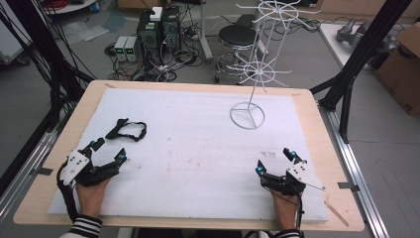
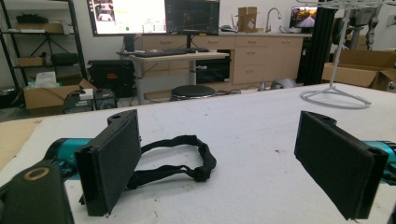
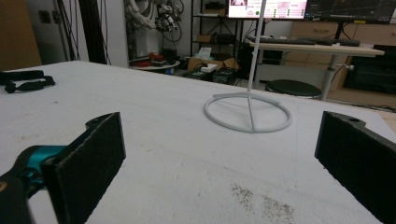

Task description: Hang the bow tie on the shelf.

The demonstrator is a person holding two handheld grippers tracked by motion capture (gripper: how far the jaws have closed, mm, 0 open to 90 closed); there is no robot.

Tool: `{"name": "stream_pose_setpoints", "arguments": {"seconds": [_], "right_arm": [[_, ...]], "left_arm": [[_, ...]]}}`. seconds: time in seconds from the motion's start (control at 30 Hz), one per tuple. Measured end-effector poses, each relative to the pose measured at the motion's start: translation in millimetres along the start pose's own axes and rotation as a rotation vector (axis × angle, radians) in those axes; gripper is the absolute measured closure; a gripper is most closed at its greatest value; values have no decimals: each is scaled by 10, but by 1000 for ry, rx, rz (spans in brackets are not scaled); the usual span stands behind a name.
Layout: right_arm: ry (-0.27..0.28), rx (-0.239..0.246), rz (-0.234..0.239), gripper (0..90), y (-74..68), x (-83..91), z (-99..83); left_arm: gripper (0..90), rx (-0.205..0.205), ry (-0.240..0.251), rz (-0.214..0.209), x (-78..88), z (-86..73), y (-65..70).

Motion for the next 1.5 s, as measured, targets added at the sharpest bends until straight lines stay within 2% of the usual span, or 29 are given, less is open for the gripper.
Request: {"name": "stream_pose_setpoints", "arguments": {"seconds": [0.4,0.53,0.63,0.7,0.87,0.97,1.0,1.1,1.17,1.2,1.27,1.5], "right_arm": [[-1,-2,2,7,-1,-1,0],[-3,-5,4,7,-4,-1,-2],[-6,-9,5,7,-5,-1,-3],[-5,-6,5,6,-2,-3,-2],[-5,-1,5,7,0,-7,-1],[-10,-10,7,7,-11,-6,-4],[-10,-10,7,7,-11,-6,-4],[-10,-3,8,6,-7,-9,-3],[-12,1,7,7,-6,-9,-5],[-13,2,7,7,-6,-9,-5],[-13,0,7,7,-6,-10,-5],[-14,0,7,7,-6,-10,-6]], "left_arm": [[150,5,-8,11,-7,0,-9],[149,18,-41,32,-8,-8,-60],[148,-13,-80,50,-8,-4,-127],[149,-4,-91,49,-7,21,-165],[152,-28,-158,51,-33,87,-244],[152,-10,-206,54,-84,156,-294],[152,-10,-206,54,-84,156,-294],[152,-17,-254,57,-142,222,-337],[152,-5,-274,54,-178,261,-358],[152,7,-304,51,-226,298,-389],[152,12,-320,51,-256,321,-411],[152,-8,-407,62,-391,398,-537]]}}
Point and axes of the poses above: each handheld gripper's, and its own axes: x roughly backward along the jaws, z roughly out of its top, y roughly to its right, the point moved 7 cm from there along -x, roughly forward along the jaws, and after that the axes turned 2 degrees about y, right-handed, at the moved point
